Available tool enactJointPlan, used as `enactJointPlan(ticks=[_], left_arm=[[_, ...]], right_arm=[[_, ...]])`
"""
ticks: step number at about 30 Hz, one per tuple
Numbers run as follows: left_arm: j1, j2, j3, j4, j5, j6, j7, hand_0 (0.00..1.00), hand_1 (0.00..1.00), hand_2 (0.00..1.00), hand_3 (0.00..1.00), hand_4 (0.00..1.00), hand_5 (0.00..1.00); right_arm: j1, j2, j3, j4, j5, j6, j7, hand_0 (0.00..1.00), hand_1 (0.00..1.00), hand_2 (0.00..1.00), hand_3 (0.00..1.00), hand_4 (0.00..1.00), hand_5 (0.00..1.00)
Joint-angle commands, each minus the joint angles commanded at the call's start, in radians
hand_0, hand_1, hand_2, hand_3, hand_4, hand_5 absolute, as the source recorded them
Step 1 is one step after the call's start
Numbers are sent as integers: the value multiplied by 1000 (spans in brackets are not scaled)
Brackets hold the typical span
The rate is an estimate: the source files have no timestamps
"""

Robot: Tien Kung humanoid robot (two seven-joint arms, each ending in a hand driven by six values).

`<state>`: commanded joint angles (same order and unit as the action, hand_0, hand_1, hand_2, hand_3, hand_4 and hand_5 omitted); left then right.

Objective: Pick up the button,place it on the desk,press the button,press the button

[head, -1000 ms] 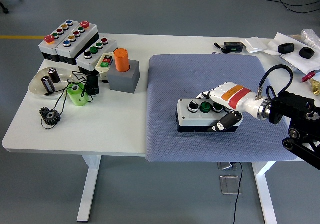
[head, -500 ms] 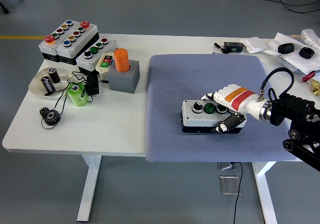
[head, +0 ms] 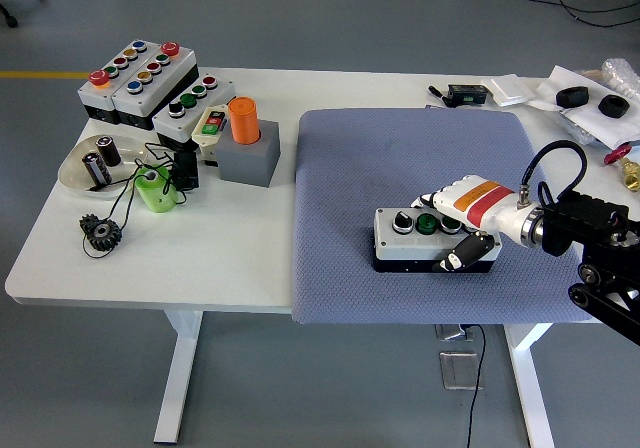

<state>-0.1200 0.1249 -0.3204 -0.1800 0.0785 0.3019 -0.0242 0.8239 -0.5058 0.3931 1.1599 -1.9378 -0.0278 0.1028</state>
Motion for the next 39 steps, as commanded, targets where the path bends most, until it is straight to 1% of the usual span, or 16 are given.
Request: enactJointPlan(ticks=[2, 3, 8, 9, 14, 15, 20, 21, 26, 27, 32, 33, 38, 39], left_arm=[[1, 0, -4, 0, 5, 0, 1, 654, 712, 707, 492, 329, 998], [1, 0, -5, 0, 6, 0, 1, 653, 712, 706, 492, 328, 998], [1, 1, 1, 0, 6, -1, 2, 653, 712, 706, 492, 328, 998], [1, 1, 3, 0, 2, -1, 1, 651, 711, 706, 491, 329, 998], [2, 1, 5, 0, 0, -1, 1, 651, 711, 706, 491, 329, 998], [2, 1, 6, 0, 0, -1, 1, 651, 711, 706, 492, 328, 998], [1, 1, 6, 0, -3, -1, -1, 651, 711, 706, 492, 328, 998], [1, 1, 7, 0, -4, -1, -1, 652, 711, 706, 492, 327, 998], [0, 1, 2, 0, -1, 0, 0, 652, 711, 706, 492, 327, 998], [-1, 1, 7, 0, -6, 0, -1, 652, 711, 706, 493, 328, 998], [-2, 1, 8, 0, -7, -1, -1, 652, 711, 706, 493, 328, 998], [-2, 1, 10, 0, -8, -1, -2, 651, 711, 706, 493, 327, 998], [-3, 2, 13, 0, -12, -2, -3, 651, 711, 706, 493, 327, 998], [-3, 2, 12, 0, -12, -2, -3, 652, 711, 706, 493, 328, 998]], right_arm=[[-2, -1, 1, 0, -9, 9, -12, 91, 57, 249, 536, 606, 347], [-2, -2, 1, 0, -12, 9, -14, 196, 189, 378, 730, 733, 492], [-8, -9, -1, 2, -14, -10, 7, 196, 189, 378, 730, 733, 492], [-8, -11, -2, 2, -14, -16, 13, 442, 382, 507, 842, 785, 497], [-11, -16, 0, 5, -15, -28, 41, 442, 382, 507, 842, 785, 497], [-11, -16, 0, 5, -16, -28, 45, 668, 524, 592, 896, 801, 479], [-10, -18, 0, 9, -19, -20, 48, 668, 524, 592, 896, 801, 479], [-10, -18, 0, 9, -19, -19, 49, 811, 659, 702, 926, 818, 466], [-12, -19, 1, 8, -15, -31, 61, 811, 659, 702, 926, 818, 466], [-12, -20, 2, 8, -14, -34, 61, 899, 779, 838, 984, 838, 421], [-14, -26, 8, 13, -9, -43, 68, 899, 779, 838, 984, 838, 421], [-15, -28, 10, 14, -8, -43, 68, 915, 810, 885, 998, 847, 399], [-21, -42, 25, 39, -11, -19, 57, 915, 810, 885, 998, 847, 399], [-22, -47, 28, 50, -8, -7, 51, 927, 833, 918, 998, 853, 388]])
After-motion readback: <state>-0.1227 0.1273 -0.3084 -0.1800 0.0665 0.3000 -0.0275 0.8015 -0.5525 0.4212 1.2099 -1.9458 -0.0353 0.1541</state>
